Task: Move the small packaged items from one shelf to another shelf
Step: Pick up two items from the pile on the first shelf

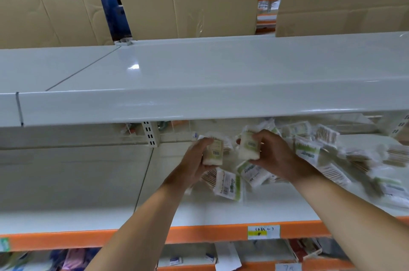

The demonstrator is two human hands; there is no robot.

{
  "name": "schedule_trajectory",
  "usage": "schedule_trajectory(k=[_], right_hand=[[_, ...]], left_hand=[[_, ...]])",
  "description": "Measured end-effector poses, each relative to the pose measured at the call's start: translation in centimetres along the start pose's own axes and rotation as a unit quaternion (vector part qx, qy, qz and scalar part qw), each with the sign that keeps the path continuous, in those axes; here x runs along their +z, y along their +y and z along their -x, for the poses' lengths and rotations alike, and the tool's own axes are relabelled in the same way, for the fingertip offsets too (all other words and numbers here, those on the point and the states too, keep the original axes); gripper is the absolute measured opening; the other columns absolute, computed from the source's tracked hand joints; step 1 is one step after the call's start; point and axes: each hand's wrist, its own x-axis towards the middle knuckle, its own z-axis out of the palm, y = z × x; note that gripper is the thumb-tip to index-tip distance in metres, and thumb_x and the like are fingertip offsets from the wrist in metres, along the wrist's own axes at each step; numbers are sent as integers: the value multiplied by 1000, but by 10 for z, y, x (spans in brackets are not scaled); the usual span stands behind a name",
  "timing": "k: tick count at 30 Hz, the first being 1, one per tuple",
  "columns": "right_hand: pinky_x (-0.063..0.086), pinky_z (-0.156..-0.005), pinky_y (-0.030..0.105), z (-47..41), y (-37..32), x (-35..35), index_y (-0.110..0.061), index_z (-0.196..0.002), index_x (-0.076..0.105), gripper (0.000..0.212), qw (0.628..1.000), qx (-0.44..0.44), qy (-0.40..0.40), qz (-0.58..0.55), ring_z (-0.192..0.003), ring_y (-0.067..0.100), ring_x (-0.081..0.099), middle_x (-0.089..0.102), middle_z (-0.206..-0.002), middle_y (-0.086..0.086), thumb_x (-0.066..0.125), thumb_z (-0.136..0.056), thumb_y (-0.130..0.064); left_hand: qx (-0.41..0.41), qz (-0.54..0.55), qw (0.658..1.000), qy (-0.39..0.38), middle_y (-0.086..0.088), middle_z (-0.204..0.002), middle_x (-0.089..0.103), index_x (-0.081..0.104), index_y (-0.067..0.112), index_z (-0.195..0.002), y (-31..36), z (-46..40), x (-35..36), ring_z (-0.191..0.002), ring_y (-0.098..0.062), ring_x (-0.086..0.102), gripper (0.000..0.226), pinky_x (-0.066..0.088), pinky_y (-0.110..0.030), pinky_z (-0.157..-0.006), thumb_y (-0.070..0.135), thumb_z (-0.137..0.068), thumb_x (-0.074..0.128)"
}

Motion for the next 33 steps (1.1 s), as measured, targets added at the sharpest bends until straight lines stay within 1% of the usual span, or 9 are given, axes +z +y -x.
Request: schedule_trajectory(k=[4, 7, 10, 15, 18, 22, 25, 29, 33], right_hand=[[57, -73, 37, -3, 4, 15, -4, -111, 64, 39, 995, 39, -62, 61, -92, 29, 69, 69, -104, 18, 77, -80, -24], [56, -92, 45, -5, 5, 21, 3, -124, 58, 49, 984, 27, -76, 161, -113, 38, 66, 67, -121, 24, 75, -87, -25], [46, -105, 56, -3, 2, 29, 7, -123, 58, 50, 967, -2, -62, 247, -111, 41, 64, 64, -120, 32, 75, -87, -23], [57, -92, 49, 1, -5, 44, -3, -116, 66, 38, 914, -48, -18, 403, -96, 32, 73, 74, -105, 18, 77, -83, -18], [60, -78, 32, -2, -4, 50, -15, -115, 68, 39, 868, -86, -33, 487, -87, 18, 74, 76, -100, 5, 81, -80, -25], [60, -76, 30, -18, 6, 63, -26, -116, 63, 49, 828, -125, -57, 543, -87, 11, 72, 73, -100, -3, 86, -73, -28], [59, -73, 26, -27, 17, 78, -23, -124, 60, 62, 831, -120, -93, 534, -87, 11, 73, 73, -103, 0, 88, -69, -24], [61, -75, 34, -30, 39, 101, -22, -119, 60, 61, 832, -121, -123, 527, -88, 16, 73, 72, -101, 1, 89, -65, -25], [50, -61, 13, -29, 60, 126, -28, -116, 57, 60, 804, -128, -160, 559, -81, 2, 69, 70, -100, -9, 89, -66, -35]], left_hand=[[22, -14, 1000, -7, -15, -110, 72, 60, 5, -121, 3, 7, 0, -102, -31, 71, 34, 58, -49, -87, 25, -94, 61], [37, -28, 999, -17, -21, -120, 68, 59, 1, -125, 5, 13, -2, -110, -36, 67, 46, 56, -49, -90, 29, -91, 70], [52, -37, 998, -18, -22, -121, 67, 60, 0, -125, 7, 19, -9, -110, -36, 66, 50, 58, -42, -84, 30, -88, 74], [76, -89, 992, 55, -18, -114, 71, 68, 5, -116, 8, 32, -19, -106, -35, 69, 43, 57, -44, -88, 30, -83, 78], [100, -143, 979, 108, -12, -107, 74, 71, 8, -112, 10, 45, -21, -98, -30, 72, 37, 58, -32, -76, 30, -83, 78], [107, -211, 952, 194, 4, -92, 77, 75, 26, -89, 16, 67, -25, -83, -14, 73, 13, 54, -25, -70, 34, -79, 80], [108, -212, 933, 271, 6, -91, 76, 70, 27, -88, 16, 82, -32, -87, -15, 71, 20, 53, -30, -75, 33, -76, 84], [136, -187, 921, 313, 11, -83, 76, 67, 26, -93, 15, 110, -47, -77, -8, 71, 26, 53, -20, -64, 22, -74, 86], [143, -191, 903, 357, 12, -77, 76, 71, 27, -85, 15, 141, -66, -77, -7, 72, 24, 58, -21, -64, 14, -70, 86]])
